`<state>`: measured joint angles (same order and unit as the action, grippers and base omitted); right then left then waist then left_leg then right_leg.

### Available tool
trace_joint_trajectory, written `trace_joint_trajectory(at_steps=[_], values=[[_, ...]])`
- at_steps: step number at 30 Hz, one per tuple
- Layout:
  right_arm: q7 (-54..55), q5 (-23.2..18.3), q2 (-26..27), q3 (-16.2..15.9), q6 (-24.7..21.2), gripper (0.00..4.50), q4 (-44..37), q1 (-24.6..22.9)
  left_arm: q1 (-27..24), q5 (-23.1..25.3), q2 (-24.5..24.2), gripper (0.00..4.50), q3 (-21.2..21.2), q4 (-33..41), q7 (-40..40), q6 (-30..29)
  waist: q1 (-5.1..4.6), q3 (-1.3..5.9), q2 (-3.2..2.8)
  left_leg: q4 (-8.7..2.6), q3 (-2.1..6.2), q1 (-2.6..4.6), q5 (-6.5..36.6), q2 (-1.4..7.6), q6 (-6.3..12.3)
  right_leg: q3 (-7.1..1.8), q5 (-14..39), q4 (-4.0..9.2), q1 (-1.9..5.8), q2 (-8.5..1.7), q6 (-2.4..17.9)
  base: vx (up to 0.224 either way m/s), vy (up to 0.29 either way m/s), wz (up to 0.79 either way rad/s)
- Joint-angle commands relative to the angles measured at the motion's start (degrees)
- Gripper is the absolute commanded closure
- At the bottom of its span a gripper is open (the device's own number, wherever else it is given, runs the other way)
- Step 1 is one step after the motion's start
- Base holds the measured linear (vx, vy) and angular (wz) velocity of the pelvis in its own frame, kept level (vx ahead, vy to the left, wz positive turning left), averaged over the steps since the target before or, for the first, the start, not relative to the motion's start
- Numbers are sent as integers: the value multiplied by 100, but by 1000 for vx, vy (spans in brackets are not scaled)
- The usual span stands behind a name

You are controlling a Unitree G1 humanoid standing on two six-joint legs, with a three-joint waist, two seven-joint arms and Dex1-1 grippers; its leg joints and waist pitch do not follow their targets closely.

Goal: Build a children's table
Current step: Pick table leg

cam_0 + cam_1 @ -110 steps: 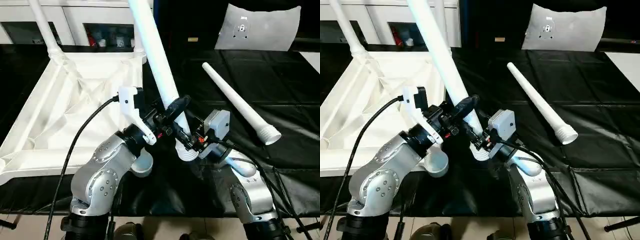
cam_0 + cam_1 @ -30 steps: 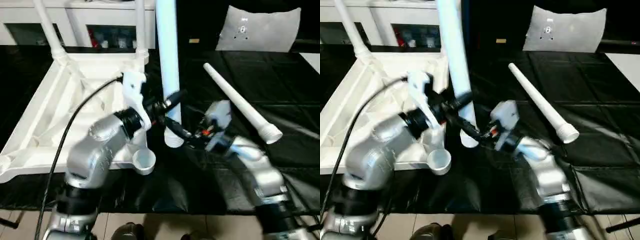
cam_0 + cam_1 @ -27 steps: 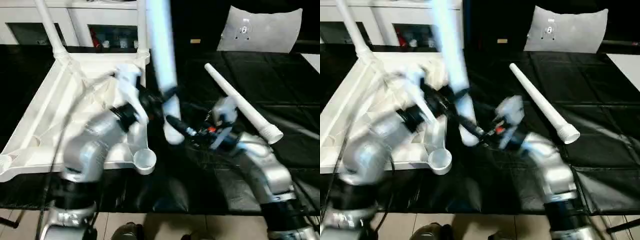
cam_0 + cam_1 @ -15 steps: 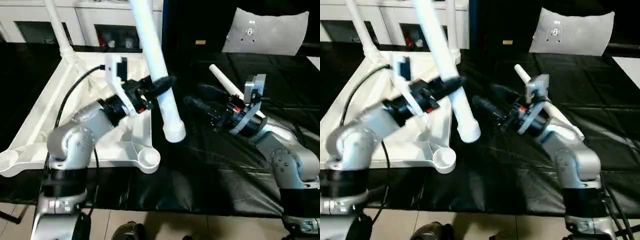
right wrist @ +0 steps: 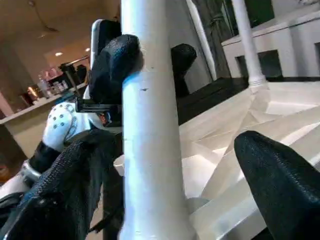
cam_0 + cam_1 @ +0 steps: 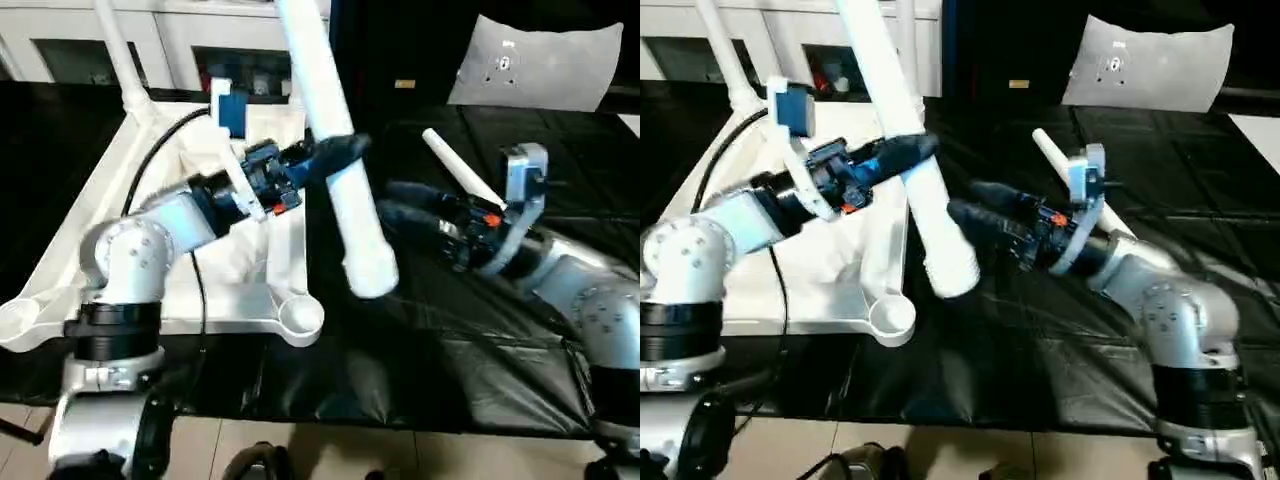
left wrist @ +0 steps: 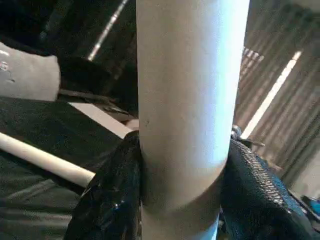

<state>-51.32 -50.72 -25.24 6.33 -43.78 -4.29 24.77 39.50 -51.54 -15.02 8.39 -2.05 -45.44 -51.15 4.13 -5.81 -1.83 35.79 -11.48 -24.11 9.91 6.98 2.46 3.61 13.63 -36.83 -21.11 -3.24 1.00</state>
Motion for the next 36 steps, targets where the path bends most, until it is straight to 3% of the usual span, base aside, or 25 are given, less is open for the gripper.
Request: trace_joint_trajectory(at_steps=[1,4,7,13,16,18,19,21,30,36], values=[[-56,-109,-48,68,-94,22,-125,45,108,-94,-53,264,-44,158,-155,-56,15,402,75,-450,363,261,1157,677,-113,-389,1341,521,107,-749,1267,0,0,0],[-119,-72,-108,-3,-144,22,-151,70,97,-79,-130,264,-144,246,-330,-58,18,399,73,-480,367,270,1208,693,-171,-387,1331,511,91,-735,1242,0,0,0],[-254,369,-290,-378,-3,22,-226,106,89,102,-296,264,-406,402,-558,23,31,392,71,-499,367,270,1209,697,-243,-394,1299,508,90,-735,1203,0,0,0],[-498,636,-471,-786,-39,22,-126,293,125,508,-491,264,-901,570,-982,344,27,382,98,-502,365,275,1227,707,-233,-412,1394,533,90,-754,1178,0,0,0],[-733,732,-545,-965,-5,22,-51,391,152,654,-570,264,-1145,638,-1233,490,31,387,76,-514,366,283,1231,719,-252,-408,1297,507,84,-741,1192,0,0,0],[-974,832,-601,-1104,70,22,-17,452,174,663,-582,264,-1239,655,-1414,568,36,391,91,-503,358,269,1150,712,-206,-406,1118,493,96,-754,1272,0,0,0],[-1196,930,-649,-1234,162,22,9,494,199,631,-562,264,-1294,667,-1598,610,29,388,126,-494,345,265,1140,702,-182,-400,1111,499,103,-755,1305,0,0,0],[-1372,1001,-681,-1326,255,22,32,522,221,611,-544,264,-1332,675,-1733,632,46,382,107,-484,346,260,1109,710,-155,-408,1108,493,103,-766,1321,0,0,0],[-2322,1278,-834,-1774,660,22,223,734,388,770,-569,264,-1643,594,-2125,793,47,371,132,-470,344,258,1123,715,-76,-407,1154,488,111,-770,1409,0,0,0],[-2589,1439,-825,-1950,800,35,339,788,429,816,-541,264,-1693,549,-2178,844,45,384,130,-463,342,261,1005,717,18,-394,903,457,119,-750,1485,0,0,0]])
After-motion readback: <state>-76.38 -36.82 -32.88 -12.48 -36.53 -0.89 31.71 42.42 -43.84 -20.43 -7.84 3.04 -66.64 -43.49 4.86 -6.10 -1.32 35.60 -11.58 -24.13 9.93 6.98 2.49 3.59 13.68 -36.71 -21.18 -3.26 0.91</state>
